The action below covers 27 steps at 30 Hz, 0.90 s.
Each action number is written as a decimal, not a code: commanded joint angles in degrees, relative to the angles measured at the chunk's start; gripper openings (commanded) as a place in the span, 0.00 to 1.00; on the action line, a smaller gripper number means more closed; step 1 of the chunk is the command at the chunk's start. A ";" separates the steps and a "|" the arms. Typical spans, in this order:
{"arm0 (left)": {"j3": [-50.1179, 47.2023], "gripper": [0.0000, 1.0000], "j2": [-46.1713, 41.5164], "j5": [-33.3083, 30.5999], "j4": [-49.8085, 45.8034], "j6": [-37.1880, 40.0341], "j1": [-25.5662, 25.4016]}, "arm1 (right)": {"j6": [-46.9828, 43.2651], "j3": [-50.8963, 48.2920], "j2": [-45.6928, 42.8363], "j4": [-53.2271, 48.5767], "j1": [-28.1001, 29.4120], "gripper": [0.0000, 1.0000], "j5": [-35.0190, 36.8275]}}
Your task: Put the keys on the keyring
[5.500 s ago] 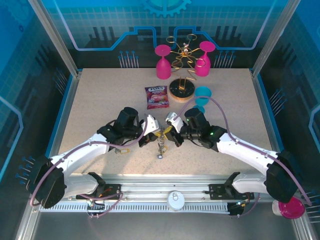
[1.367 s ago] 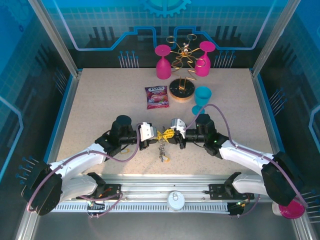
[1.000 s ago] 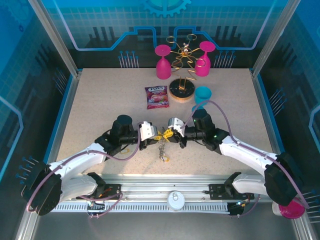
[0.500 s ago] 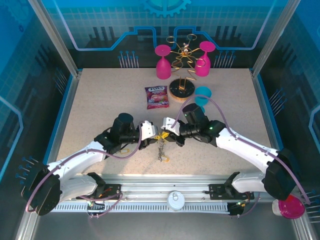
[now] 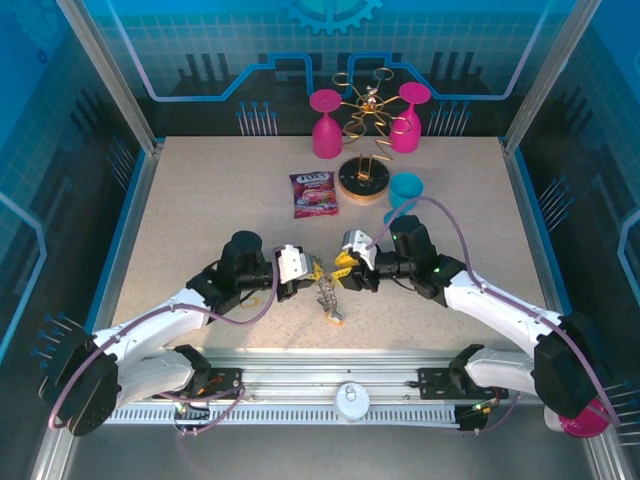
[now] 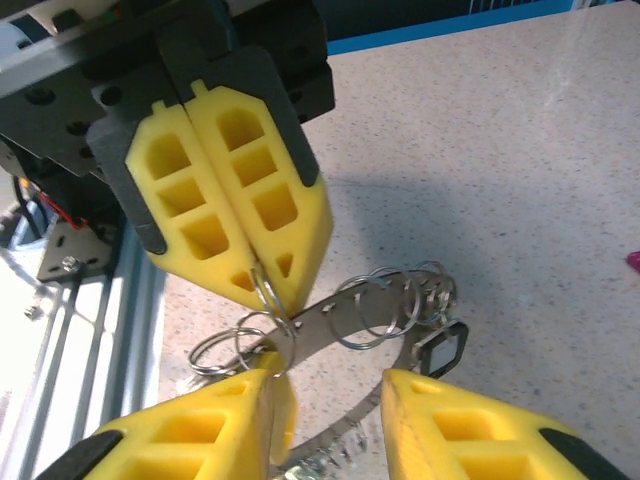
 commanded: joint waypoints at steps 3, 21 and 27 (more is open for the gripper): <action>-0.88 0.00 -1.40 1.94 5.21 -1.43 -0.26 | 2.76 -1.80 -1.61 3.29 -0.10 0.38 -5.43; -1.07 0.00 -1.05 2.19 5.98 -2.05 -0.27 | 2.08 -0.34 1.03 2.31 1.29 0.32 -2.69; -1.08 0.00 -1.04 2.29 6.14 -2.12 -0.32 | 2.17 0.28 1.91 2.66 1.85 0.30 -1.41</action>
